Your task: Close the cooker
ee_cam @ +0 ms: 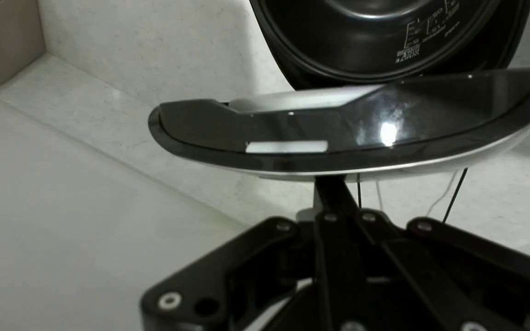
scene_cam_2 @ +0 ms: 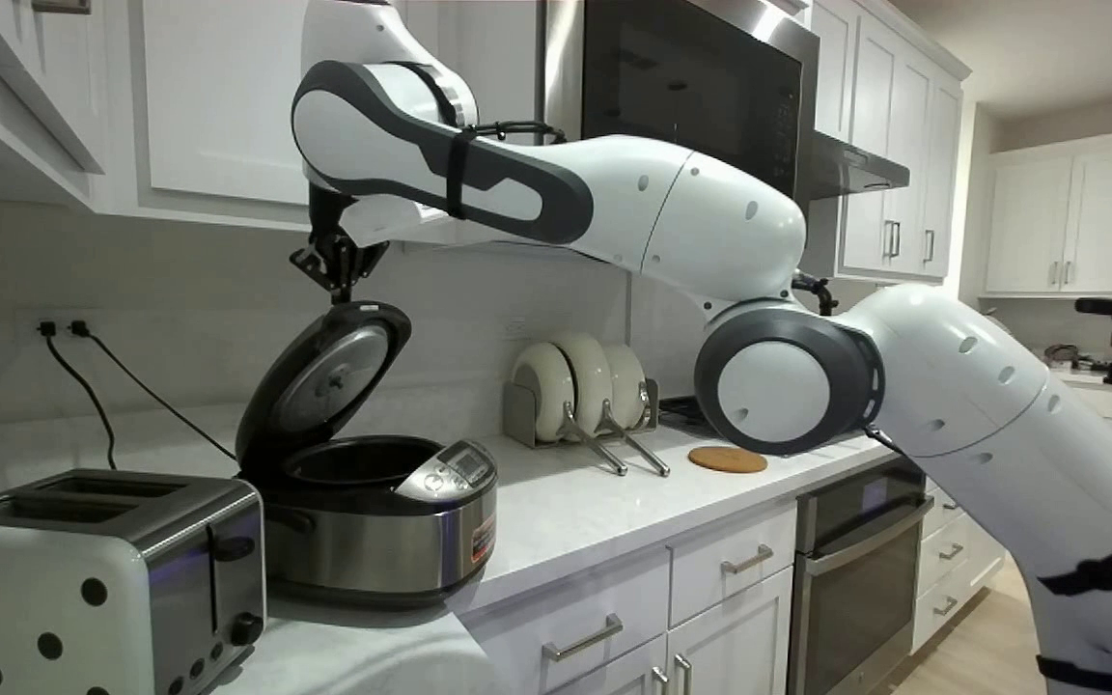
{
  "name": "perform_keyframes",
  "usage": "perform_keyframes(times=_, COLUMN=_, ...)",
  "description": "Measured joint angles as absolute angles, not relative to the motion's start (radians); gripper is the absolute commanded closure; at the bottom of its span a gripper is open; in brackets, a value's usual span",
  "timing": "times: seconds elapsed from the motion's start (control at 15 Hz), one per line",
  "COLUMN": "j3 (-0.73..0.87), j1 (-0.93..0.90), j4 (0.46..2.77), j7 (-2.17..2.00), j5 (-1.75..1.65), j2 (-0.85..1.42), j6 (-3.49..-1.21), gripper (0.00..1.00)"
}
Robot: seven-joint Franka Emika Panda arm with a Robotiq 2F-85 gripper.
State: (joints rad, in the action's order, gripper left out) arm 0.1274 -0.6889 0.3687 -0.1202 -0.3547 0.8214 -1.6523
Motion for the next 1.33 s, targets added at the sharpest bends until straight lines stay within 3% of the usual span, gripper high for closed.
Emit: perform_keyframes(times=1.33, j3=0.113, j1=-0.646, j4=0.373, j7=-0.123, j5=-0.328, j2=0.863, j6=-1.419, gripper=1.00)
